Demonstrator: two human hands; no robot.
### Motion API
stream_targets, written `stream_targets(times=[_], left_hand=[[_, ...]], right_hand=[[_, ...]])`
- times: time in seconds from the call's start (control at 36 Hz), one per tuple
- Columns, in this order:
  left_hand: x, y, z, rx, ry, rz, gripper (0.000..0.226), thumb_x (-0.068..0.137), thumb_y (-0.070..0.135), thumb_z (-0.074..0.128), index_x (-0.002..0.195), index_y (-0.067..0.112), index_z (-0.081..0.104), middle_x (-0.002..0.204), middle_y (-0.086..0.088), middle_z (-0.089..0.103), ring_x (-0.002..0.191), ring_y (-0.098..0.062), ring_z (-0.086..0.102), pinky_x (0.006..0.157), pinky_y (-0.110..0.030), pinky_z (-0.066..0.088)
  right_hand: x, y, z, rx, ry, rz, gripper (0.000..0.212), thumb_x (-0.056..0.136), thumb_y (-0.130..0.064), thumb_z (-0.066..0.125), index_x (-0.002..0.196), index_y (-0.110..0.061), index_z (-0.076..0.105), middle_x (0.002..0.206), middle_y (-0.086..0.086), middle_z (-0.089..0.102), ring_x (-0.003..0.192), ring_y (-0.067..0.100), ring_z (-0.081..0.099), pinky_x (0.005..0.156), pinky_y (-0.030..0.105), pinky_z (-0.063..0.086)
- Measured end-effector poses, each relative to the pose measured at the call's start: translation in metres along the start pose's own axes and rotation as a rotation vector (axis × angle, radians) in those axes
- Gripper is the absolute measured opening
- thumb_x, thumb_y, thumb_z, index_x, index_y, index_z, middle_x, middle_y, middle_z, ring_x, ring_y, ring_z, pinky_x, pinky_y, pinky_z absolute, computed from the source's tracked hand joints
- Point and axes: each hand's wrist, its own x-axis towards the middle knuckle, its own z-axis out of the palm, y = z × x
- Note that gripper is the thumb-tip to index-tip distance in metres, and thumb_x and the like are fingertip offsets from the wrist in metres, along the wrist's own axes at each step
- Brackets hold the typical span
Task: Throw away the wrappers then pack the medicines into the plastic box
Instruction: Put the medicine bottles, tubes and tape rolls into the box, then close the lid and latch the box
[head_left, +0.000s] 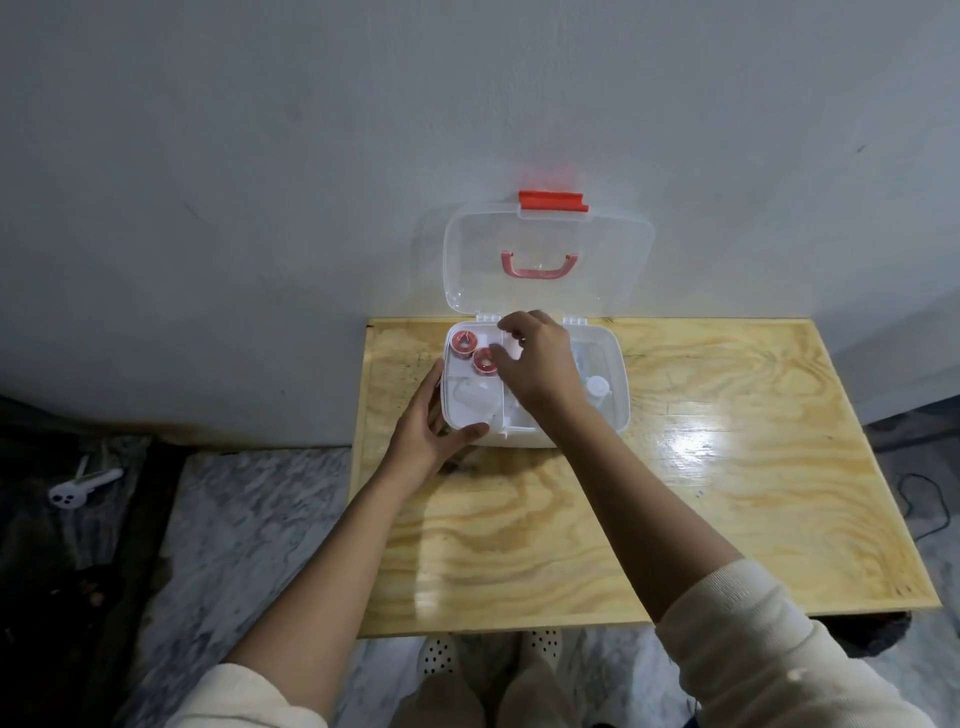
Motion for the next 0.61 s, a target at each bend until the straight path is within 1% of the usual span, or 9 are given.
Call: stream_targets(times=[0.06, 0.11, 0.22, 0.28, 0.36, 0.39, 0.47, 0.56, 0.61], left_hand=[[0.000, 0.002, 0.000, 0.018, 0.002, -0.002, 0.088, 0.075, 0.010, 0.078, 0.148, 0.021, 0.030, 0.136, 0.014, 0.048, 0.110, 0.021, 0.047, 0.099, -0.017, 0.046], [0.000, 0.004, 0.000, 0.034, -0.009, 0.006, 0.085, 0.077, 0.010, 0.077, 0.147, 0.023, 0.032, 0.131, 0.023, 0.050, 0.109, 0.022, 0.049, 0.097, -0.016, 0.047], [-0.005, 0.005, 0.001, 0.038, -0.025, 0.016, 0.085, 0.078, 0.010, 0.076, 0.148, 0.026, 0.031, 0.136, 0.026, 0.047, 0.119, 0.016, 0.047, 0.100, -0.020, 0.045], [-0.005, 0.005, 0.002, 0.024, -0.015, 0.008, 0.087, 0.078, 0.009, 0.076, 0.149, 0.024, 0.029, 0.135, 0.028, 0.046, 0.121, 0.015, 0.046, 0.102, -0.020, 0.044], [-0.006, 0.005, 0.003, 0.014, -0.006, -0.009, 0.088, 0.077, 0.010, 0.076, 0.150, 0.023, 0.027, 0.133, 0.027, 0.046, 0.120, 0.018, 0.044, 0.096, -0.009, 0.042], [-0.006, 0.005, 0.004, 0.010, -0.005, -0.007, 0.088, 0.078, 0.009, 0.076, 0.150, 0.022, 0.027, 0.134, 0.025, 0.046, 0.116, 0.022, 0.044, 0.092, -0.005, 0.041], [-0.006, 0.005, 0.005, 0.007, 0.004, -0.010, 0.090, 0.078, 0.009, 0.076, 0.151, 0.021, 0.025, 0.141, 0.016, 0.044, 0.115, 0.022, 0.044, 0.090, -0.003, 0.041], [-0.006, 0.004, 0.006, 0.012, 0.007, -0.018, 0.090, 0.078, 0.010, 0.076, 0.151, 0.023, 0.024, 0.145, 0.014, 0.042, 0.124, 0.009, 0.044, 0.100, -0.011, 0.042], [-0.006, 0.004, 0.007, 0.021, 0.014, -0.018, 0.089, 0.079, 0.011, 0.075, 0.151, 0.024, 0.024, 0.144, 0.015, 0.043, 0.127, 0.003, 0.043, 0.096, -0.008, 0.042]], right_hand=[[-0.002, -0.002, -0.017, 0.052, 0.144, -0.055, 0.023, 0.085, -0.010, 0.060, 0.107, -0.005, 0.063, 0.107, 0.011, 0.064, 0.091, 0.016, 0.057, 0.082, 0.026, 0.048], [0.000, -0.002, -0.038, 0.119, 0.306, -0.119, 0.017, 0.086, -0.008, 0.058, 0.102, -0.005, 0.064, 0.102, 0.012, 0.064, 0.088, 0.016, 0.057, 0.079, 0.022, 0.046], [0.019, 0.010, -0.077, 0.123, 0.563, -0.190, 0.020, 0.088, -0.009, 0.052, 0.104, -0.005, 0.064, 0.106, 0.013, 0.061, 0.101, 0.024, 0.057, 0.087, 0.027, 0.044], [0.032, 0.018, -0.089, 0.081, 0.555, -0.155, 0.026, 0.091, -0.013, 0.049, 0.114, -0.007, 0.060, 0.117, 0.012, 0.059, 0.112, 0.025, 0.052, 0.095, 0.026, 0.039], [0.050, 0.032, -0.097, 0.035, 0.383, -0.090, 0.036, 0.095, -0.020, 0.045, 0.129, -0.009, 0.051, 0.134, 0.011, 0.050, 0.126, 0.026, 0.044, 0.106, 0.032, 0.035], [0.053, 0.036, -0.099, 0.017, 0.326, -0.085, 0.037, 0.096, -0.022, 0.044, 0.131, -0.011, 0.049, 0.136, 0.011, 0.049, 0.127, 0.025, 0.043, 0.107, 0.031, 0.034], [0.053, 0.041, -0.103, 0.018, 0.296, -0.117, 0.035, 0.096, -0.021, 0.047, 0.129, -0.012, 0.053, 0.132, 0.010, 0.052, 0.121, 0.022, 0.049, 0.099, 0.023, 0.034], [0.042, 0.043, -0.106, 0.081, 0.351, -0.157, 0.029, 0.093, -0.020, 0.053, 0.120, -0.012, 0.061, 0.122, 0.010, 0.059, 0.110, 0.022, 0.056, 0.095, 0.032, 0.046], [0.031, 0.045, -0.106, 0.099, 0.371, -0.187, 0.026, 0.091, -0.018, 0.056, 0.116, -0.012, 0.063, 0.118, 0.010, 0.060, 0.105, 0.020, 0.058, 0.090, 0.031, 0.048]])
